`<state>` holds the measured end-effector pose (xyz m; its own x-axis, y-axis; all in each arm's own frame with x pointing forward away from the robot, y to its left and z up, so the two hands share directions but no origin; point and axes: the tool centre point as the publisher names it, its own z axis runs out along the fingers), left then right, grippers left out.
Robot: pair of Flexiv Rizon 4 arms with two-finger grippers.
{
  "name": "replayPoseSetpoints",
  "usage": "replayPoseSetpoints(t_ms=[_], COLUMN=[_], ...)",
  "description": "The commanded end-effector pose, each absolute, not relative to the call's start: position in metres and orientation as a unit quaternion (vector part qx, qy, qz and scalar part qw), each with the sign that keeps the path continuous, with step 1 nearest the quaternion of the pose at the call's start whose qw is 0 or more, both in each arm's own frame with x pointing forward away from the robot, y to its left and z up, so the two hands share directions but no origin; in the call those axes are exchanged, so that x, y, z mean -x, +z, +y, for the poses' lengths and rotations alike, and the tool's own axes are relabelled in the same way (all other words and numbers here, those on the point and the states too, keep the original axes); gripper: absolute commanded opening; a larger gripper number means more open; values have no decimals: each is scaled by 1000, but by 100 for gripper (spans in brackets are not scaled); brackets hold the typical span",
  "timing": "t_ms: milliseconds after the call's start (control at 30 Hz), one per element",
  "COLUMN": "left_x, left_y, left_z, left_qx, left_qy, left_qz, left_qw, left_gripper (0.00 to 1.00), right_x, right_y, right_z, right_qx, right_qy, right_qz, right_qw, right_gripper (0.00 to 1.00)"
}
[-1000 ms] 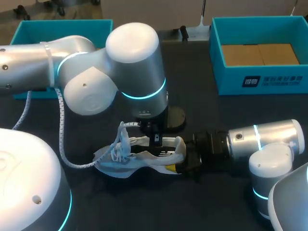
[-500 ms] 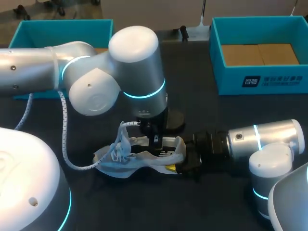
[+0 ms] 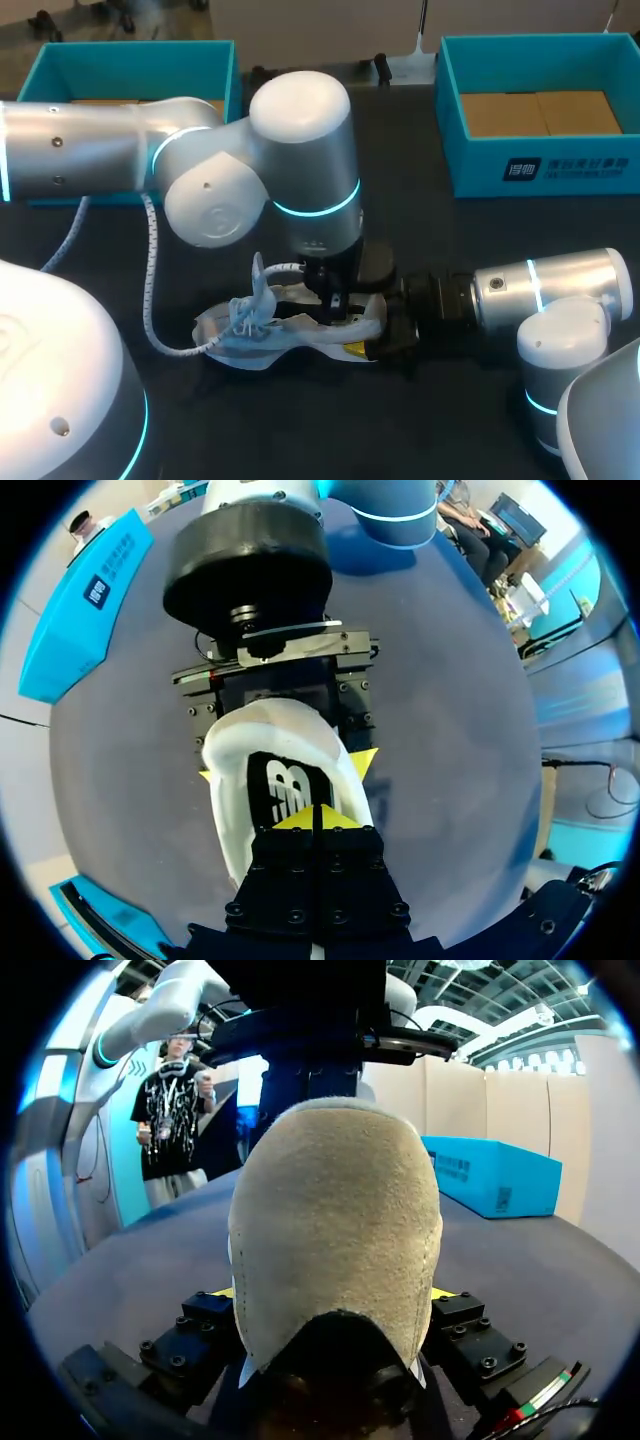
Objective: Take the shoe out of the shoebox, open the shoe tongue, remove and reinsert the insole, then place the shoe into the shoebox
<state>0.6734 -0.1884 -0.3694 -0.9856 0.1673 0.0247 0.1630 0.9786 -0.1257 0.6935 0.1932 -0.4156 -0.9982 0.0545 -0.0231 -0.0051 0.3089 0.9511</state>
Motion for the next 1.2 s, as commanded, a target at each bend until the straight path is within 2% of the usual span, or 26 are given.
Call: replayPoseSetpoints(t_ms=[33, 900, 1000, 1067, 1200], left_x=[-674, -658, -656, -655, -655], left_y=[-375, -394, -397, -398, -400], left_z=[-186, -137, -135, -134, -134], left_qx=[83, 47, 45, 42, 38], left_qy=[62, 39, 38, 38, 36], left_qz=[-994, -997, -997, -997, -998], left_qw=[21, 52, 48, 46, 29], left_gripper=[0, 0, 24, 34, 42], right_x=[-693, -693, -693, -693, -693], right_y=[-415, -415, -415, -415, -415], right_z=[195, 195, 195, 195, 195], right_qx=[-16, -16, -16, -16, -16], right_qy=[586, 586, 586, 586, 586], right_qz=[810, 810, 810, 810, 810], right_qw=[26, 26, 26, 26, 26], right_gripper=[0, 0, 0, 0, 0])
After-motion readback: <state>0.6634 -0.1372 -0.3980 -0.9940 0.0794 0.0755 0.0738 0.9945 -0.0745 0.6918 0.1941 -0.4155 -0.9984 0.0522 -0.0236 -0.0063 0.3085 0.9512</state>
